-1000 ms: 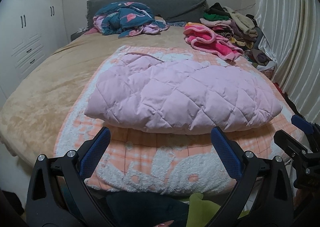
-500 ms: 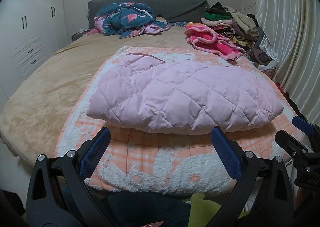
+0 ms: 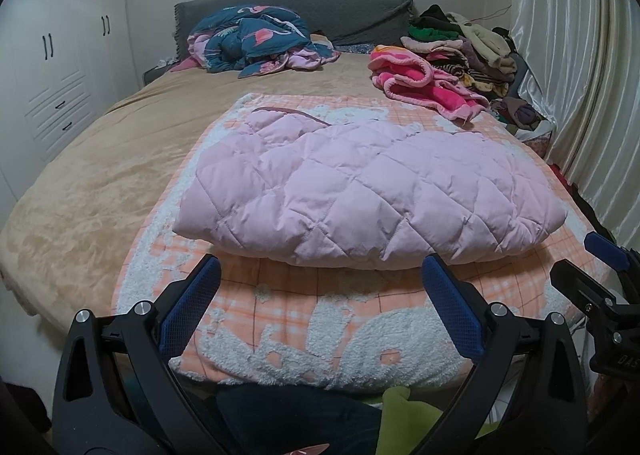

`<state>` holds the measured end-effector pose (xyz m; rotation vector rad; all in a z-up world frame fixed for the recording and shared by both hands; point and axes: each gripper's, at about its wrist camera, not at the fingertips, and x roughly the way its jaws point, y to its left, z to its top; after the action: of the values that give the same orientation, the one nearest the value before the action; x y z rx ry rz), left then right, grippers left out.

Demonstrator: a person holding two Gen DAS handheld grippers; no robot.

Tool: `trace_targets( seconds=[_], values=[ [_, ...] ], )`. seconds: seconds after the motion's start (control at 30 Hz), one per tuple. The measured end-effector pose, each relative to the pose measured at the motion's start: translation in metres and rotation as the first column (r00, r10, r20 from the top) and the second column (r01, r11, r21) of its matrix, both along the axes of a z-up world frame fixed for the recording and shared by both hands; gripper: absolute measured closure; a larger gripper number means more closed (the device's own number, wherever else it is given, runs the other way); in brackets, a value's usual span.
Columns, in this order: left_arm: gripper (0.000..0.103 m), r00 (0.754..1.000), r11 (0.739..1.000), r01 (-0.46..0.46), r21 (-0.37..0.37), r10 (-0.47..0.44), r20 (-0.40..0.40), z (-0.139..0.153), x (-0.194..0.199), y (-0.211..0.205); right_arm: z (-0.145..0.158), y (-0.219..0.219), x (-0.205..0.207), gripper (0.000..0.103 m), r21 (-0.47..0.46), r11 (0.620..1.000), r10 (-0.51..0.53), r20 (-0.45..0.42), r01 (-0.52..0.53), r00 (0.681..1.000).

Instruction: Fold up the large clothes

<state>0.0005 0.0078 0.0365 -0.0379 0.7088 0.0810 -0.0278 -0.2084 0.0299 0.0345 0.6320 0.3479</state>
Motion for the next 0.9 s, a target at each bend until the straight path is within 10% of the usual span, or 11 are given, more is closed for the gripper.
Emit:
trace_targets(
  seconds=[0.9],
  values=[
    [0.009, 1.000, 1.000, -0.002, 0.003, 0.002, -0.001, 0.0003, -0.0002, 0.0003, -0.0007, 0.0011, -0.0005, 0.004, 0.000, 1.000, -0.001, -0.003, 0.001, 1.000]
  ],
)
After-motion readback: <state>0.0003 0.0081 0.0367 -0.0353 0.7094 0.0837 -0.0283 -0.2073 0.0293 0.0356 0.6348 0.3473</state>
